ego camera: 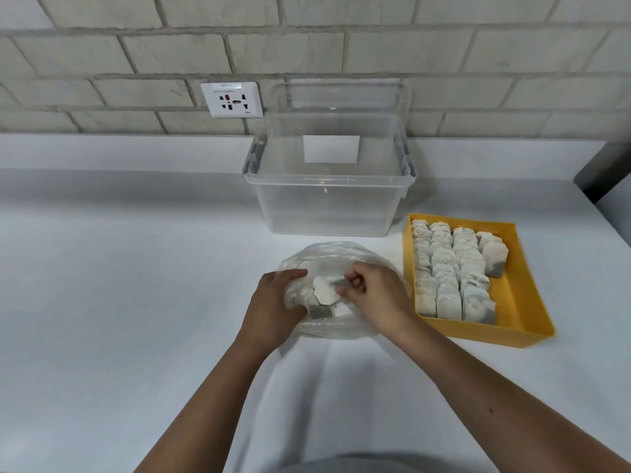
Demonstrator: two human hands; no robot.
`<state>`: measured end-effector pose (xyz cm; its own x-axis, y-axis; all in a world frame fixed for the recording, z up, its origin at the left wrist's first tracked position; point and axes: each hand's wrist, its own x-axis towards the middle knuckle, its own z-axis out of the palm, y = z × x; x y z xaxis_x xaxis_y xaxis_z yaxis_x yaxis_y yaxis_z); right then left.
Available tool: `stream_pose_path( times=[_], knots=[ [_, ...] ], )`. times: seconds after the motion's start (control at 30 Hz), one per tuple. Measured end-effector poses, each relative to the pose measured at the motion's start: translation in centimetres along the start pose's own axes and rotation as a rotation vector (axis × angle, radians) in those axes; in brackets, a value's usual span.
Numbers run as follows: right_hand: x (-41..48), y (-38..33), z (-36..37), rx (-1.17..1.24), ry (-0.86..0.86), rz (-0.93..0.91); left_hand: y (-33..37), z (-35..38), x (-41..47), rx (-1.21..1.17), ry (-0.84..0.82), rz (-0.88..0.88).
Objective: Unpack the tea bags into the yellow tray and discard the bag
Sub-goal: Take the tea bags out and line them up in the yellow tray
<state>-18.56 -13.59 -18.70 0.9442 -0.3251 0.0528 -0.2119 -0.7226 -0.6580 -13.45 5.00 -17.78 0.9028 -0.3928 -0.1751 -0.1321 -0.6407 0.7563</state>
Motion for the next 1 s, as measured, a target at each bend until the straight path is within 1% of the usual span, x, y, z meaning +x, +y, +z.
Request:
stream_pose_path(
  times=[0.07, 0.1, 0.17, 0.2, 0.27, 0.37, 0.47, 0.53, 0.57, 0.63, 0.67, 0.7, 0.77, 0.87, 1.0],
  knots=[
    [-0.1, -0.4, -0.9, 0.139, 0.062, 0.042, 0.2, 0.0, 0.0, 0.007, 0.040, 0.048],
    [-0.1, -0.7, -1.2, 0.265, 0.058, 0.092, 0.4, 0.0, 0.0, -0.001, 0.064, 0.065],
    [-0.2, -1.6, -1.6, 0.578, -0.004, 0.200, 0.8, -0.1, -0.1, -0.041, 0.091, 0.082],
    [-0.3, -1.8, -1.7, 0.685, -0.029, 0.241, 1.0, -0.2, -0.2, -0.059, 0.092, 0.087],
    [-0.3, -2.0, -1.6, 0.776, -0.054, 0.283, 1.5, -0.3, -0.4, -0.103, 0.094, 0.097],
    [-0.2, -2.1, -1.2, 0.813, -0.076, 0.296, 2.1, -0.4, -0.4, -0.209, 0.163, 0.096],
    [-0.3, -2.3, -0.8, 0.835, -0.098, 0.299, 2.1, -0.7, -0.1, -0.198, 0.240, 0.107],
    [-0.1, -2.3, -0.6, 0.815, -0.108, 0.290, 2.0, -0.9, 0.0, -0.194, 0.280, 0.126],
    [0.0, -2.2, -0.6, 0.766, -0.122, 0.275, 2.1, -1.0, 0.0, -0.187, 0.318, 0.144],
    [0.4, -1.8, -0.2, 0.549, -0.168, 0.232, 2.5, -1.1, -0.3, -0.193, 0.385, 0.157],
    [0.6, -1.6, 0.0, 0.432, -0.197, 0.215, 2.9, -1.1, -0.4, -0.216, 0.389, 0.138],
    [0.8, -1.5, 0.3, 0.338, -0.225, 0.202, 3.2, -1.1, -0.6, -0.241, 0.372, 0.109],
    [1.2, -1.5, 0.9, 0.228, -0.260, 0.174, 3.2, -0.8, -0.5, -0.249, 0.327, 0.067],
    [1.7, -1.4, 2.1, 0.131, -0.267, 0.133, 2.9, -0.4, -0.2, -0.214, 0.310, 0.049],
    [1.7, -1.6, 2.5, 0.031, -0.234, 0.091, 2.8, -0.5, -0.1, -0.153, 0.277, 0.001]
  ],
)
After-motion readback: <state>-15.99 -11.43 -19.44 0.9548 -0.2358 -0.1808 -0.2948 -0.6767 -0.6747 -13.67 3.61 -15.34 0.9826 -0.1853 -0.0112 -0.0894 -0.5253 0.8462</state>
